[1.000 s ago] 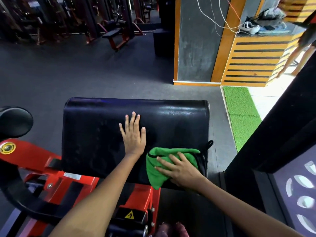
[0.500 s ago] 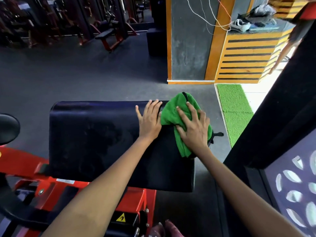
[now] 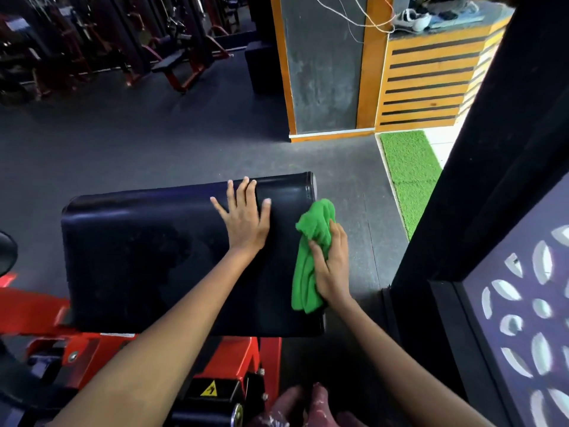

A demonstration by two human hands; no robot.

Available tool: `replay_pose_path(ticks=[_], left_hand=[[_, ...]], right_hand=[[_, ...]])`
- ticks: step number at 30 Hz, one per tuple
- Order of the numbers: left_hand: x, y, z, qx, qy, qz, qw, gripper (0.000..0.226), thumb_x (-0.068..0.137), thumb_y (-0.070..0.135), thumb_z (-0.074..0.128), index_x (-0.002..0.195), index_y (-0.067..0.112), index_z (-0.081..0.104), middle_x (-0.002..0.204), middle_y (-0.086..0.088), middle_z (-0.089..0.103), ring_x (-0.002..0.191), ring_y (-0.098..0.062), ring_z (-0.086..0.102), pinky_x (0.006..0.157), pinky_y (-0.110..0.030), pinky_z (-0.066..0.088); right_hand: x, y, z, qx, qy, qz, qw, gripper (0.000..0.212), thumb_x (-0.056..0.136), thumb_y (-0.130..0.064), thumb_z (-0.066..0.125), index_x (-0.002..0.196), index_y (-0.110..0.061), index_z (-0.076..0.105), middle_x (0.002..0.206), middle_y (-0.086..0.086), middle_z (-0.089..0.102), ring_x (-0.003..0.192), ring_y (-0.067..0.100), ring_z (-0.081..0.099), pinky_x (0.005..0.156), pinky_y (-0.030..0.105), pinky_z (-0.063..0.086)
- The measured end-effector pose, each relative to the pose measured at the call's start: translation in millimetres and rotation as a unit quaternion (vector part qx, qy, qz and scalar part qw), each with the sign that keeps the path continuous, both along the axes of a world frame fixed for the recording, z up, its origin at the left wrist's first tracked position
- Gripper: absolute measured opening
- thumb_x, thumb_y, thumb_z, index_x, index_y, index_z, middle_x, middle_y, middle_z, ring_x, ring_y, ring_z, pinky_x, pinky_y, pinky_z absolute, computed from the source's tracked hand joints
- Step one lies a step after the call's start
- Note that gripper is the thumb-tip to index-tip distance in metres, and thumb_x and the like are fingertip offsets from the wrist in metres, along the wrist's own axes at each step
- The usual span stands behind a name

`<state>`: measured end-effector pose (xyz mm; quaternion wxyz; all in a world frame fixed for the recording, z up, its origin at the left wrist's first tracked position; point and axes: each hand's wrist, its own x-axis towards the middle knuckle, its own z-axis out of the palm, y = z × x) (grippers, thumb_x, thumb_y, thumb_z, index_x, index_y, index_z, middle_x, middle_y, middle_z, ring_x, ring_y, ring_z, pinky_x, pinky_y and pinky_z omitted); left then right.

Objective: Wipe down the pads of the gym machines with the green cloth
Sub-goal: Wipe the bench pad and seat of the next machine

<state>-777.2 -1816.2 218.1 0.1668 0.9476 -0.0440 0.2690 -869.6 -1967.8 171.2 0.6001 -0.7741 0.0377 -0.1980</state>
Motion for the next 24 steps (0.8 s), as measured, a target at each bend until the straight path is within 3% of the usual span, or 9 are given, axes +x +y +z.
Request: replay_pose_path(ticks=[4,7,10,14,18,22,24], left_hand=[[-11.9,-14.3,0.4,0.051,0.059,0.026,0.997,0.092,0.084,0.071,0.020,0.148,0.004,0.026,0.156,-0.009,0.023,0.146,-0.036,0.006,0.109,-0.064,-0.005],[-15.4,-14.6,3.7,0.064,0.086,0.039,0.993,0.096,0.081,0.074,0.013,0.151,0.007,0.016,0.159,-0.006,0.014,0.147,-0.033,-0.001,0.110,-0.063,-0.006],[-16.1,-16.1,6.0,0.068,0.111,0.047,0.990,0.098,0.079,0.076,0.009,0.152,0.010,0.011,0.160,-0.003,0.010,0.147,-0.030,-0.005,0.111,-0.061,-0.008],[-18.2,-18.0,9.6,0.068,0.131,0.056,0.987,0.092,0.086,0.074,0.020,0.152,0.011,0.008,0.161,-0.002,0.006,0.147,-0.028,-0.008,0.112,-0.061,-0.008],[-16.1,-23.3,14.8,0.063,0.142,0.065,0.986,0.106,0.074,0.082,0.013,0.152,0.010,0.011,0.160,-0.002,0.008,0.147,-0.028,-0.006,0.110,-0.062,-0.007],[-12.7,-39.0,18.5,-0.001,0.141,0.084,0.987,0.091,0.087,0.067,0.041,0.150,0.006,0.014,0.159,-0.005,0.011,0.147,-0.029,-0.007,0.109,-0.063,-0.008],[-14.1,-45.5,14.4,0.005,0.106,0.032,0.994,0.076,0.095,0.055,0.038,0.151,0.010,0.016,0.159,-0.003,0.013,0.147,-0.026,-0.004,0.111,-0.063,-0.008]], right_hand=[[-20.1,-2.1,-16.5,-0.031,0.008,0.019,0.999,0.068,0.089,-0.050,0.041,0.146,-0.016,0.031,0.145,0.004,0.034,0.133,0.013,0.030,0.112,0.031,0.023],[-67.2,-7.4,-62.9,-0.005,0.062,0.044,0.997,0.070,0.087,-0.055,0.041,0.144,-0.015,0.033,0.146,0.002,0.036,0.135,0.012,0.031,0.115,0.041,0.025],[-87.7,-13.0,-84.8,0.021,0.093,0.076,0.993,0.069,0.087,-0.055,0.042,0.140,-0.012,0.038,0.137,0.003,0.045,0.129,0.019,0.041,0.108,0.049,0.033],[-47.6,-17.3,-54.6,0.012,0.076,0.070,0.995,0.070,0.087,-0.052,0.040,0.139,-0.006,0.039,0.134,0.010,0.045,0.126,0.024,0.041,0.108,0.049,0.033],[-16.4,-13.0,-14.8,0.016,0.032,0.066,0.997,0.072,0.087,-0.053,0.038,0.142,-0.007,0.035,0.136,0.010,0.042,0.127,0.022,0.039,0.109,0.039,0.031],[-50.7,-19.4,-53.8,0.026,0.064,0.091,0.993,0.071,0.085,-0.058,0.040,0.140,-0.013,0.039,0.136,0.006,0.045,0.128,0.020,0.040,0.111,0.041,0.030],[-82.2,-21.7,-84.3,0.091,0.104,0.098,0.985,0.052,0.085,-0.056,0.046,0.131,-0.031,0.045,0.129,-0.003,0.053,0.122,0.013,0.048,0.109,0.044,0.035]])
